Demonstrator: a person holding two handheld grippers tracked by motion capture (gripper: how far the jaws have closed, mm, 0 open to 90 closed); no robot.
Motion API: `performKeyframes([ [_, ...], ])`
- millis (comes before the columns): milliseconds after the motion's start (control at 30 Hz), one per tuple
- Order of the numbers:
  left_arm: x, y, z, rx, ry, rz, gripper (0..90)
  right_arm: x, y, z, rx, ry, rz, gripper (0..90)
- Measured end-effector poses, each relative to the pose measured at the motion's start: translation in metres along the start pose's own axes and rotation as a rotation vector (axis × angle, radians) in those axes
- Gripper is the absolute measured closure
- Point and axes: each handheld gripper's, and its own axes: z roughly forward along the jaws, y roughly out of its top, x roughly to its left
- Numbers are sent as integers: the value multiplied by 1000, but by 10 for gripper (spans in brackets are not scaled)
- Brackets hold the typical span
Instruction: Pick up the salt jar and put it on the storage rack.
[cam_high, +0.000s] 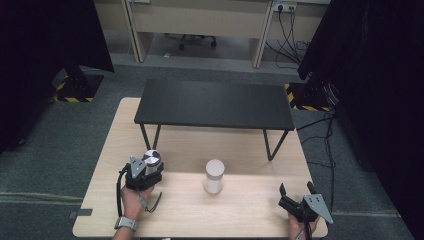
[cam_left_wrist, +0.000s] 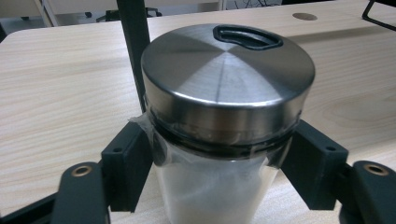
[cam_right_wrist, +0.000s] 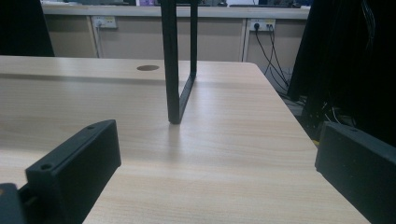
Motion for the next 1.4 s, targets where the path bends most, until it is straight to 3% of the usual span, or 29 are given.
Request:
performKeyframes([
  [333, -2, 3, 0, 11, 10, 3, 305, 0, 0, 0, 2, 0, -3, 3],
  [600, 1, 2, -4, 6, -10, -26, 305, 0, 0, 0, 2, -1, -4, 3],
  [1400, -9, 21, -18, 47, -15, 14, 307, -1, -1, -1, -7, 1, 7, 3],
])
